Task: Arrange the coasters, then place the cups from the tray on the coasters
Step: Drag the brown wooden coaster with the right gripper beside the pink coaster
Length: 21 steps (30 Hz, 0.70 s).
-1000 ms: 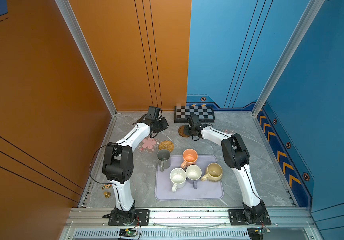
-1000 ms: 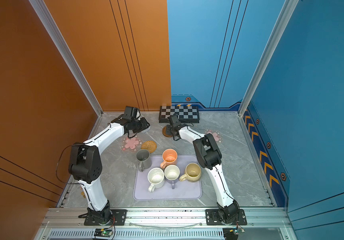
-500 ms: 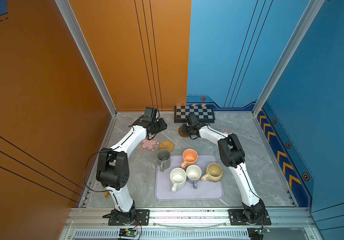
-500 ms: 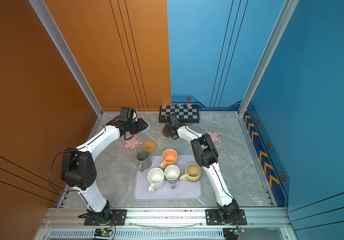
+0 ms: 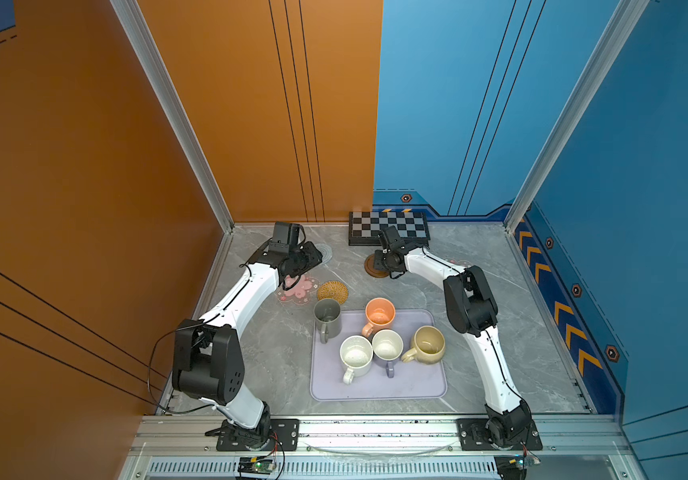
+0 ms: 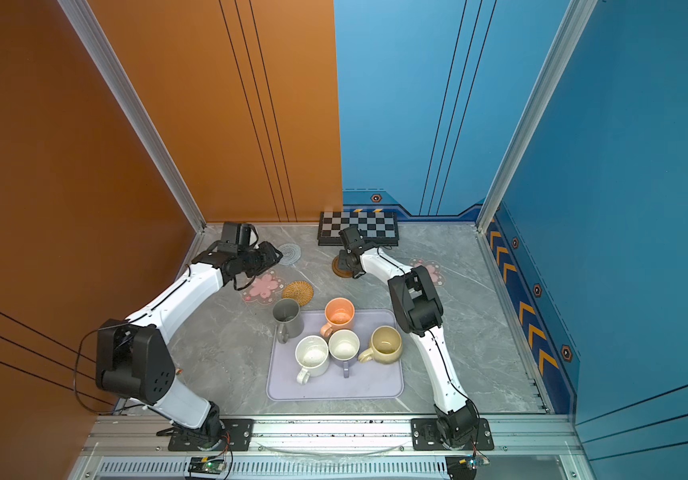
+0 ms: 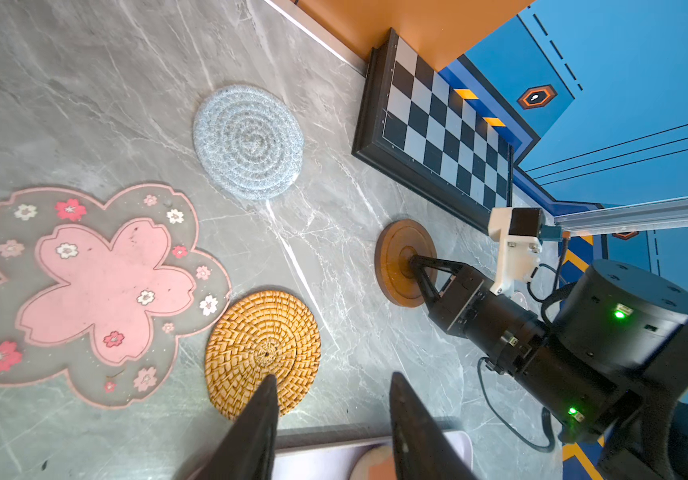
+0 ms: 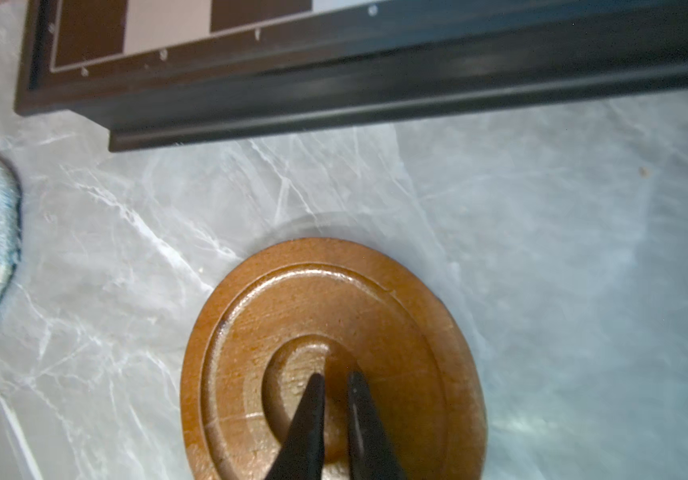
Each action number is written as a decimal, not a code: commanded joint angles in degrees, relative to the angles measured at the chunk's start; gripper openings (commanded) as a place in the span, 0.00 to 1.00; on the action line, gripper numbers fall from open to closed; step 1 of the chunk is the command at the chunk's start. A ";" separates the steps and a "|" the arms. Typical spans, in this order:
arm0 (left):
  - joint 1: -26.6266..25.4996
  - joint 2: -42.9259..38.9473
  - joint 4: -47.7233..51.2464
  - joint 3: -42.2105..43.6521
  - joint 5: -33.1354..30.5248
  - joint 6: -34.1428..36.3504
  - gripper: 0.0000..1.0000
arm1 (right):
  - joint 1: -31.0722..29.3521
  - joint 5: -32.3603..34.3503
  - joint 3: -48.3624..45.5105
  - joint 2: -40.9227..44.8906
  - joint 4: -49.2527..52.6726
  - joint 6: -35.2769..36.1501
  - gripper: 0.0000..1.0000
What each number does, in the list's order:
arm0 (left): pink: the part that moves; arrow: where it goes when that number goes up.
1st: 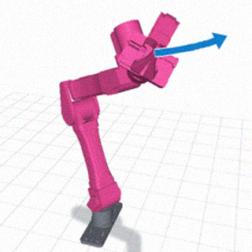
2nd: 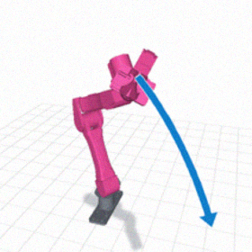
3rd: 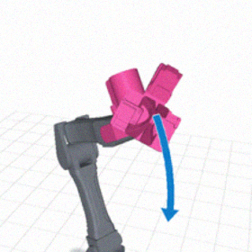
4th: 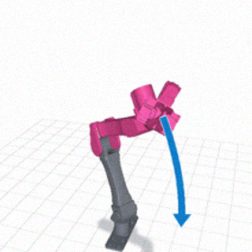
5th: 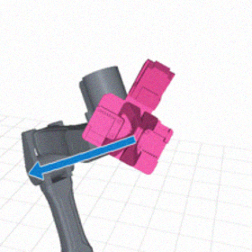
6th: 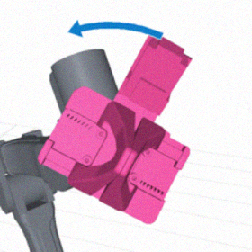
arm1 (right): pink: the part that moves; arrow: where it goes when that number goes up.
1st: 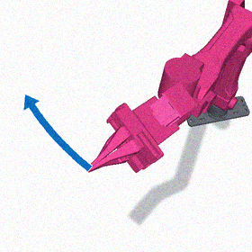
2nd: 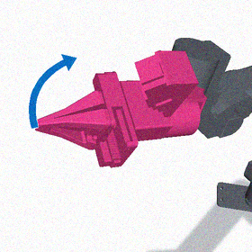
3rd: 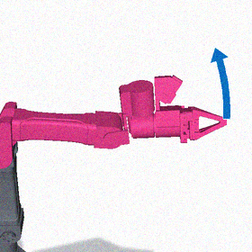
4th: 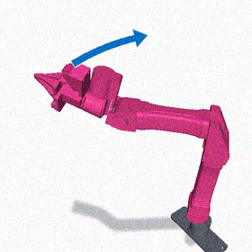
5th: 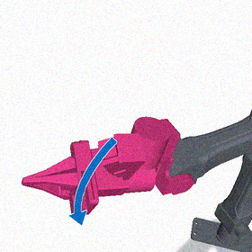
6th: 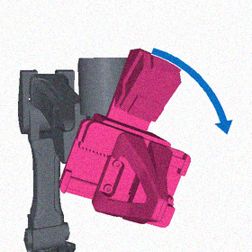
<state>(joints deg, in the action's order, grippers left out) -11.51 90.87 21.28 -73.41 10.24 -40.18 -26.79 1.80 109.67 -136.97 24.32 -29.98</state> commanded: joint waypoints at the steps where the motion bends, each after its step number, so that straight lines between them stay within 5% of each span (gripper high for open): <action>1: 0.57 -1.98 1.64 1.21 -1.30 -0.38 0.45 | 1.28 1.83 -3.72 1.76 8.26 1.34 0.13; 21: -2.43 -2.19 3.36 2.08 -2.45 1.00 0.53 | 5.29 3.76 -18.14 13.47 8.31 6.67 0.11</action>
<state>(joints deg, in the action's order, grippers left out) -13.47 88.18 22.72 -71.88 9.06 -40.10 -22.26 3.33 93.41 -125.21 29.04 -25.45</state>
